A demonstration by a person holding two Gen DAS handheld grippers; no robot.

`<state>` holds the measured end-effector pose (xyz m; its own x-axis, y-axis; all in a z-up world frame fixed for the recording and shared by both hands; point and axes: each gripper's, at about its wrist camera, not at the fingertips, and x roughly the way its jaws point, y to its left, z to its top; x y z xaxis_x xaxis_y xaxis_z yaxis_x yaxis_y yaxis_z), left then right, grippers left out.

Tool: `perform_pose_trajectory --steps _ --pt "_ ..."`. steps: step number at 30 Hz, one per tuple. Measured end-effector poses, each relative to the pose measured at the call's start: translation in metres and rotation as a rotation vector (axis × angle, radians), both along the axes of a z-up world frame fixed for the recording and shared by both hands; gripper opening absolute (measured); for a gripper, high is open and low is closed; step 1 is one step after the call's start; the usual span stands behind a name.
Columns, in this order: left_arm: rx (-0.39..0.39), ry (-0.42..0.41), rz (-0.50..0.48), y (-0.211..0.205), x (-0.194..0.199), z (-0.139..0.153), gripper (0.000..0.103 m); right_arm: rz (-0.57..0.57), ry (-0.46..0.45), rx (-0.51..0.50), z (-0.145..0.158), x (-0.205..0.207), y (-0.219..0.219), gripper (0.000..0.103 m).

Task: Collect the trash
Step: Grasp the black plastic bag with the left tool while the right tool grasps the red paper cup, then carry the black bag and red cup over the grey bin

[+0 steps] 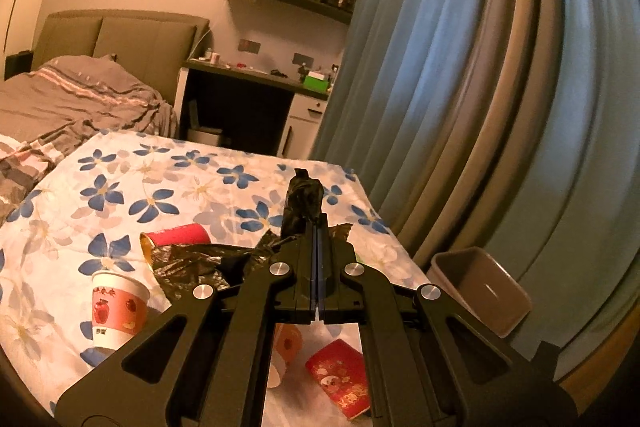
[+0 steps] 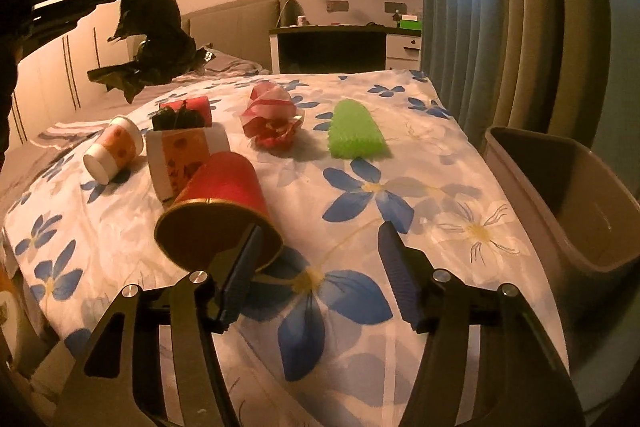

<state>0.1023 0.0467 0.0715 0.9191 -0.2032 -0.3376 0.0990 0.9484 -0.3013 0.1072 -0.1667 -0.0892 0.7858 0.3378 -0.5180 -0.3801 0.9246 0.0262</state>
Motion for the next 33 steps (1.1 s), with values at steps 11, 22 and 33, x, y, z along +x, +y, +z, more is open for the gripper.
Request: perform_pose_trajectory --steps 11,22,33 --pt "0.005 0.008 -0.015 -0.005 -0.001 -0.005 0.0 0.095 0.039 -0.018 -0.001 0.013 0.034 0.04" --pt "0.0 0.016 -0.026 -0.006 -0.006 -0.008 0.0 0.1 0.018 -0.07 0.003 0.016 0.043 0.009" --pt "-0.006 0.011 -0.041 -0.009 -0.004 -0.005 0.0 0.031 -0.026 -0.018 0.017 0.007 0.017 0.004"
